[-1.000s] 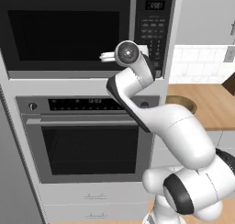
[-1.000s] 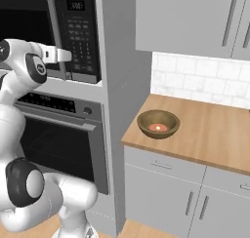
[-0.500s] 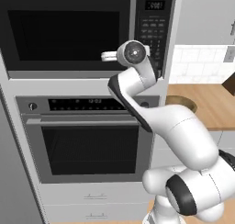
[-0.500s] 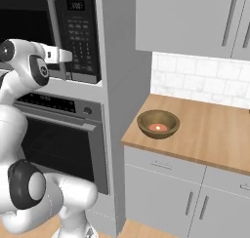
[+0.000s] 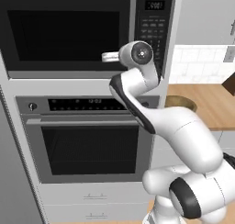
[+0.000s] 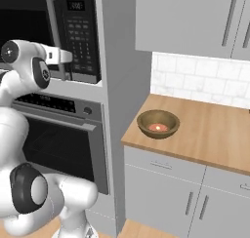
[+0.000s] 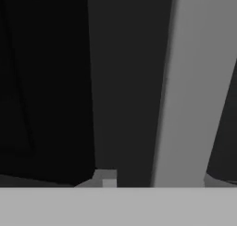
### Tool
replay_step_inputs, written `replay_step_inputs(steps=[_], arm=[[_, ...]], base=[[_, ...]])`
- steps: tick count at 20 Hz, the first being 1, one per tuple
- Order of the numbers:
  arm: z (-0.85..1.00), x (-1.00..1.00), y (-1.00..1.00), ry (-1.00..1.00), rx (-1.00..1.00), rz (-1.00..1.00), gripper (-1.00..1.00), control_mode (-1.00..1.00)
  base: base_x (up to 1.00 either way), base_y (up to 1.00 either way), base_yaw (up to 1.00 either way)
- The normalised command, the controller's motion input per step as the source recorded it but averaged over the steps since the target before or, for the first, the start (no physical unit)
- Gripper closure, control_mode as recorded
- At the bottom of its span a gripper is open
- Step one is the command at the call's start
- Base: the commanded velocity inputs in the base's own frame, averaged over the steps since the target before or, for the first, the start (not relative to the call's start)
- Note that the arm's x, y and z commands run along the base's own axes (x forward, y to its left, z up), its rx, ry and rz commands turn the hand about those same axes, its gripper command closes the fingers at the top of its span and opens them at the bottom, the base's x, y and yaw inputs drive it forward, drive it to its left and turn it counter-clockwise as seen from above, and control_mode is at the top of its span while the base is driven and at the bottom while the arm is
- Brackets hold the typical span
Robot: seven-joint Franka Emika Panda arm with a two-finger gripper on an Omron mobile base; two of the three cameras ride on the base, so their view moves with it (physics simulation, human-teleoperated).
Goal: Open the microwave, place the bowl with waffle inside the microwave, then close the microwave door and turn it on.
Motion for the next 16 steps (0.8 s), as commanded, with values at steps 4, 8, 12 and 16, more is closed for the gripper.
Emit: replay_step_inputs(steps=[4,8,12,16], arm=[[0.00,-0.66,1.00,-0.03,-0.06,0.11,1.00,-1.00],[0.00,-0.93,1.00,-0.07,-0.11,0.06,1.00,-1.00],[-0.07,-1.00,1.00,-0.14,-0.12,0.03,1.00,-1.00],[-0.12,-1.00,1.00,-0.16,-0.08,0.01,1.00,-1.00]], base=[[0.00,0.00,0.00],[0.00,0.00,0.00],[0.00,0.00,0.00],[0.00,0.00,0.00]])
